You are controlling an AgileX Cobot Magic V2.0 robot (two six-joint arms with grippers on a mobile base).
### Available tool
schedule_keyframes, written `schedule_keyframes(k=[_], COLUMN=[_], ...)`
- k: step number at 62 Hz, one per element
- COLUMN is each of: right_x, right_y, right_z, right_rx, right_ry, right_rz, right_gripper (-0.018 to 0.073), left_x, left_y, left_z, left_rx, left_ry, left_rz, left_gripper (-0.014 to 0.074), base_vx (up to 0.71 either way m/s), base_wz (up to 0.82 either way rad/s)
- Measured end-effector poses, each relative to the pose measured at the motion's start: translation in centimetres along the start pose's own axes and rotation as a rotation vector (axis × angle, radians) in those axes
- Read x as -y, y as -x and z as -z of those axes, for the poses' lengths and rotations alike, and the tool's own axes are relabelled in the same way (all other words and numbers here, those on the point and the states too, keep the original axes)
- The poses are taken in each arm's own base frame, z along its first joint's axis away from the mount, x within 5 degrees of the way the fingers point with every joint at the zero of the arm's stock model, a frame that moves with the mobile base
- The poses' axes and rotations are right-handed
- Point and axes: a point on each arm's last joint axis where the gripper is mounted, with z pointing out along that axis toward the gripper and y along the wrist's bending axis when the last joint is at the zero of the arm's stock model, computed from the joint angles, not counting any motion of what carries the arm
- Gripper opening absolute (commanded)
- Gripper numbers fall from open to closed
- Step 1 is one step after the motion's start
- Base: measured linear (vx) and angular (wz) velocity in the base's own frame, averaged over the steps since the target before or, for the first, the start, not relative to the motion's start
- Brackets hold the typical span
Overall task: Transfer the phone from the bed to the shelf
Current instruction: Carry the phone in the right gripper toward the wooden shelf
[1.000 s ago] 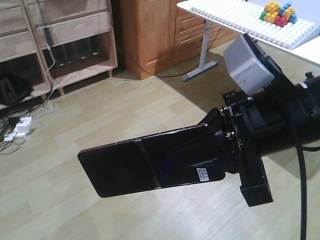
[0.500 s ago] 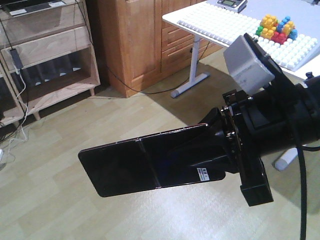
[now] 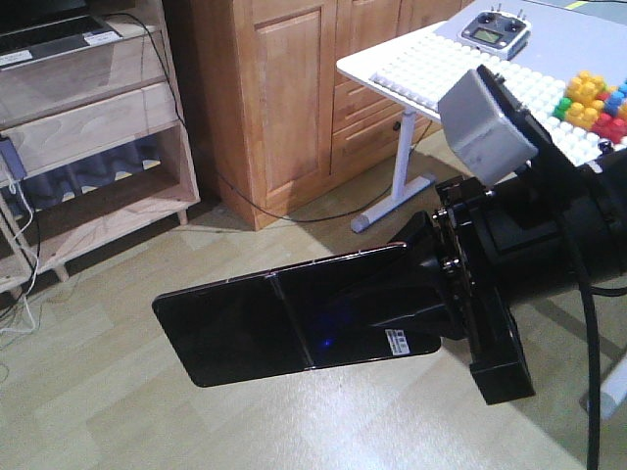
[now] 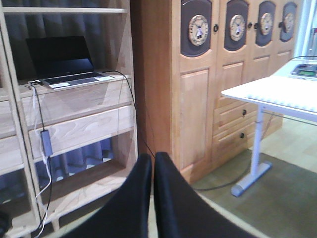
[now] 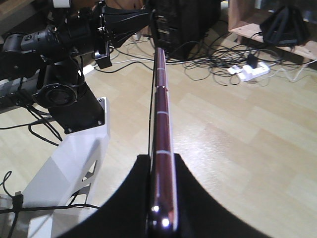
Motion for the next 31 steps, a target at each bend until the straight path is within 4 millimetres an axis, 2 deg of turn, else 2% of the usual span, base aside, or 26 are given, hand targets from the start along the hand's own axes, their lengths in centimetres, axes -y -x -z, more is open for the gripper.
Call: schedule_keyframes(k=[31], right_x=[0.0], right_y=[0.0], right_z=[0.0], right_rx=[0.0], right_ry=[0.0], right_rz=[0.0], right_gripper=[-0.0002], left_x=[0.0], left_y=[0.0], left_z=[0.0], left_rx=[0.0], left_ry=[0.0], left_rz=[0.0], left_gripper=[0.0001], base_vx=[0.51], base_wz=[0.06])
